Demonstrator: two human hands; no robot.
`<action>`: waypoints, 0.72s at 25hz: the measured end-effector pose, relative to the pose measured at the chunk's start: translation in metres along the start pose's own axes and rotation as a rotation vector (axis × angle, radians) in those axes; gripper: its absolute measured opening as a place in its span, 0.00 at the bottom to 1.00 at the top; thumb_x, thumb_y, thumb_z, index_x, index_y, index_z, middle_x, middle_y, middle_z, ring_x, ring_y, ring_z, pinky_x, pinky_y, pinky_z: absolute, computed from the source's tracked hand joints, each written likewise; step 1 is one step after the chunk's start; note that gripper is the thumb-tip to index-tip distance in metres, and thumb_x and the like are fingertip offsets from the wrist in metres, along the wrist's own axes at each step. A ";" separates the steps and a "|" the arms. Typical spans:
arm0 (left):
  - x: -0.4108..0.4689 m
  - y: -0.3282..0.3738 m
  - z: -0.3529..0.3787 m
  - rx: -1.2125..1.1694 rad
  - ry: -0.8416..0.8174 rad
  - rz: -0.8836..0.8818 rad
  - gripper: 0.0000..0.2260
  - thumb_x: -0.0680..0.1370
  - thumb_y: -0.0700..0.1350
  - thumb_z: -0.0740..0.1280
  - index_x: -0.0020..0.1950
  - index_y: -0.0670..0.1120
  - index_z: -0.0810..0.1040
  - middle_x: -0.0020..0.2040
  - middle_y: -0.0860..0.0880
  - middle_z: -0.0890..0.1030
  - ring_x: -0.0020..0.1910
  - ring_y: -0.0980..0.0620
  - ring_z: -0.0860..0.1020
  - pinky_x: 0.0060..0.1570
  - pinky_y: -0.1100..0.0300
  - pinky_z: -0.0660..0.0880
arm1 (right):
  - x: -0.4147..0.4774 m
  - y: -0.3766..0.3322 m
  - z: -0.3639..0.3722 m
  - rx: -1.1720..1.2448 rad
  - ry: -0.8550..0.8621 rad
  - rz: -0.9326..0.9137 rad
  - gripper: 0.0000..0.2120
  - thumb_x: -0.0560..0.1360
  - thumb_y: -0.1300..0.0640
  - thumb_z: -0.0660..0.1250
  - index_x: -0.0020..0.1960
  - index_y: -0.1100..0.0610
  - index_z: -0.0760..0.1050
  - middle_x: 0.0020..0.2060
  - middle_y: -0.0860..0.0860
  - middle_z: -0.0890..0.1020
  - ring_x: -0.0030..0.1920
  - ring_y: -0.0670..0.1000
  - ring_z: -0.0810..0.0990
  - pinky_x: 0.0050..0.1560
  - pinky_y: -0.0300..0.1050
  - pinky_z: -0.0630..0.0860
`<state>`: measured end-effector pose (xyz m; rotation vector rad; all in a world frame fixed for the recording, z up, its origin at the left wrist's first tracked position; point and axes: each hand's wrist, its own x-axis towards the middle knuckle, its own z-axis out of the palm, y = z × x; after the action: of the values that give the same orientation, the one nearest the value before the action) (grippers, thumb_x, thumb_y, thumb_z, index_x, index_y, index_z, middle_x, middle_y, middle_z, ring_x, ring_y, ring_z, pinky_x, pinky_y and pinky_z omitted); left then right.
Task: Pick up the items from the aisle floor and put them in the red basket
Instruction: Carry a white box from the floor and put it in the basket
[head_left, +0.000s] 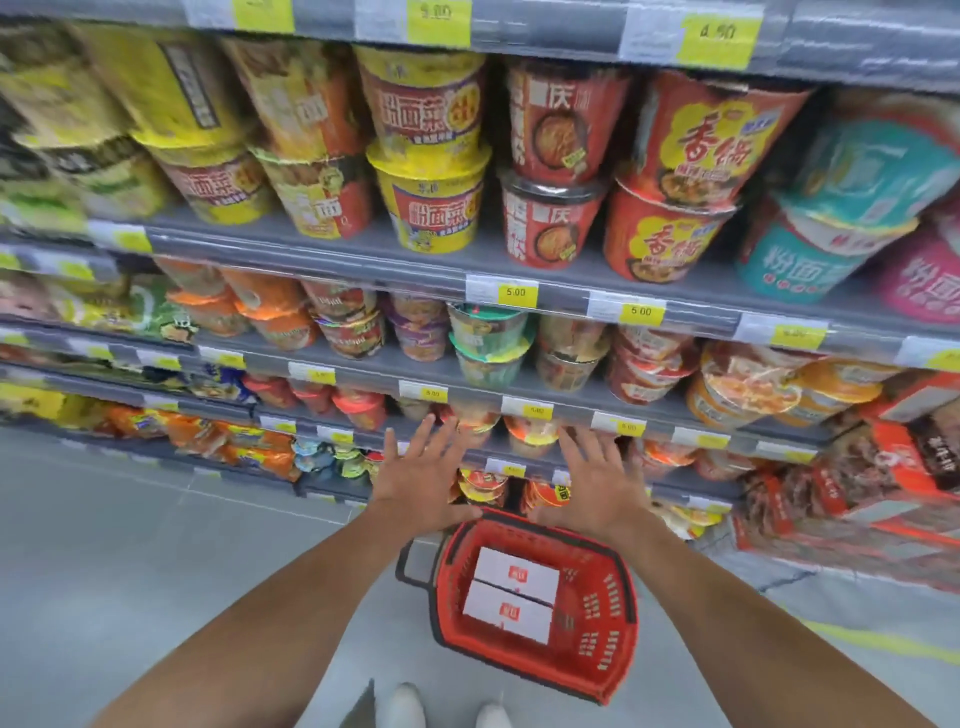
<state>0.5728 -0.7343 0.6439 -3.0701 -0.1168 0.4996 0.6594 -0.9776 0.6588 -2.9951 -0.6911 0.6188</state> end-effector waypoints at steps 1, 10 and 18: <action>-0.009 -0.007 0.000 -0.021 -0.001 -0.052 0.50 0.72 0.76 0.58 0.82 0.56 0.35 0.82 0.52 0.36 0.81 0.46 0.35 0.75 0.30 0.42 | 0.004 -0.010 -0.003 -0.004 -0.002 -0.047 0.63 0.62 0.18 0.64 0.83 0.43 0.35 0.84 0.48 0.43 0.83 0.58 0.43 0.76 0.73 0.58; -0.156 -0.103 0.047 -0.218 0.049 -0.520 0.50 0.72 0.74 0.63 0.82 0.57 0.38 0.83 0.53 0.38 0.82 0.46 0.38 0.74 0.29 0.42 | 0.018 -0.181 0.000 -0.144 -0.043 -0.518 0.61 0.64 0.22 0.68 0.84 0.44 0.40 0.84 0.48 0.45 0.83 0.55 0.45 0.75 0.68 0.60; -0.341 -0.179 0.136 -0.273 0.065 -0.871 0.54 0.71 0.74 0.64 0.83 0.46 0.43 0.84 0.48 0.46 0.82 0.45 0.43 0.79 0.43 0.49 | -0.038 -0.378 0.054 -0.330 -0.028 -0.892 0.63 0.63 0.19 0.65 0.84 0.50 0.47 0.84 0.53 0.52 0.83 0.57 0.49 0.81 0.62 0.49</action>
<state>0.1945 -0.5805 0.6296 -2.8402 -1.5200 0.3310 0.4487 -0.6573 0.6587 -2.4709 -2.0930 0.4989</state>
